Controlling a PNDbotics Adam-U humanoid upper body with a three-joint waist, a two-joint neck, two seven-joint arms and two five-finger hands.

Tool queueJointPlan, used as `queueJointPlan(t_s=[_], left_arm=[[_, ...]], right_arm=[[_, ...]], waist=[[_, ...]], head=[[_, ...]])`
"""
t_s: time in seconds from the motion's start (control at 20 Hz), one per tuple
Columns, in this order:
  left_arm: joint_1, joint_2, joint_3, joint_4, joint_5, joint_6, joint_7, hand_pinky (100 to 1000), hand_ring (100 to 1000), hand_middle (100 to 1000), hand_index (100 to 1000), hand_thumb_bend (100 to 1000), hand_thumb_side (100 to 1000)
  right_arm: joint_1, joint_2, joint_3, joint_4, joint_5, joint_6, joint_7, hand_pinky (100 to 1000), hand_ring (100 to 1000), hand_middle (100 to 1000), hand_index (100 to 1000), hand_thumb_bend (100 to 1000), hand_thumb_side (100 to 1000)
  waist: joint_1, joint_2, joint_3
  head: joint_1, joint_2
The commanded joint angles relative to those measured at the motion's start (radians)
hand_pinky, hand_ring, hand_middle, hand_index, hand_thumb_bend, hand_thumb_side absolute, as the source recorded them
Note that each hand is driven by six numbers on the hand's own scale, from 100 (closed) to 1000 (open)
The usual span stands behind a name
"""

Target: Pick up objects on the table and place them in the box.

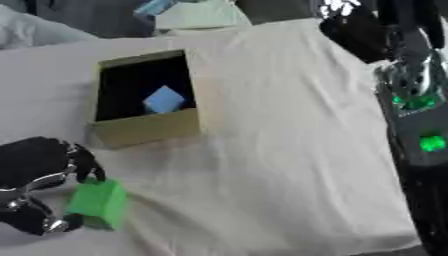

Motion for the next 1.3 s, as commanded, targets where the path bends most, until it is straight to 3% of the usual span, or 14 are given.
queueJointPlan(t_s=[0.05,0.5,0.6,0.7,0.75,0.9,0.95,1.05,1.3], left_arm=[[-0.006,0.022,0.022,-0.009,-0.027,0.016,0.024,245,269,390,632,467,100],[0.003,0.032,0.046,-0.009,-0.041,0.041,0.054,211,215,337,557,478,100],[0.006,0.034,0.042,-0.009,-0.033,0.031,0.044,341,330,425,634,562,100],[0.005,0.038,0.033,-0.009,-0.04,0.006,0.019,463,447,542,803,722,192],[0.004,0.04,0.028,-0.009,-0.047,-0.009,0.004,589,590,658,865,791,262],[0.009,0.042,0.022,-0.009,-0.049,-0.057,-0.043,683,722,771,912,775,370],[0.011,0.043,0.023,-0.009,-0.041,-0.072,-0.059,766,803,821,946,758,413],[0.013,0.043,0.023,-0.009,-0.015,-0.09,-0.091,783,842,848,978,762,454],[-0.011,0.041,0.026,-0.009,0.062,-0.095,-0.169,777,846,849,989,764,456]], right_arm=[[-0.008,-0.008,-0.011,-0.016,-0.002,0.001,-0.004,823,725,511,822,100,723],[-0.004,-0.008,-0.01,-0.016,-0.001,0.004,-0.005,823,725,510,822,100,724],[-0.004,-0.007,-0.01,-0.016,-0.001,0.004,-0.005,823,725,510,822,100,724],[-0.004,-0.007,-0.009,-0.016,0.0,0.004,-0.004,823,724,509,822,100,724],[-0.004,-0.007,-0.009,-0.016,0.0,0.004,-0.004,823,724,509,822,100,724],[-0.005,-0.006,-0.009,-0.016,-0.001,0.003,-0.003,823,724,509,822,100,724],[-0.005,-0.005,-0.008,-0.016,-0.001,0.003,-0.003,823,723,509,821,100,724],[-0.006,-0.005,-0.008,-0.016,-0.001,0.003,-0.002,823,723,508,821,100,724],[-0.005,-0.004,-0.008,-0.016,-0.002,0.003,-0.002,822,723,508,822,100,724]], waist=[[-0.002,-0.012,0.002],[-0.002,-0.012,0.007],[-0.002,-0.012,0.008],[-0.002,-0.012,0.007],[-0.001,-0.011,0.007],[-0.001,-0.01,0.008],[-0.001,-0.01,0.008],[-0.001,-0.009,0.006],[0.001,-0.009,0.003]], head=[[-0.002,0.005],[-0.006,0.005],[-0.007,0.005],[-0.007,0.005],[-0.008,0.005],[-0.009,0.005],[-0.009,0.005],[-0.009,0.005],[-0.011,0.005]])
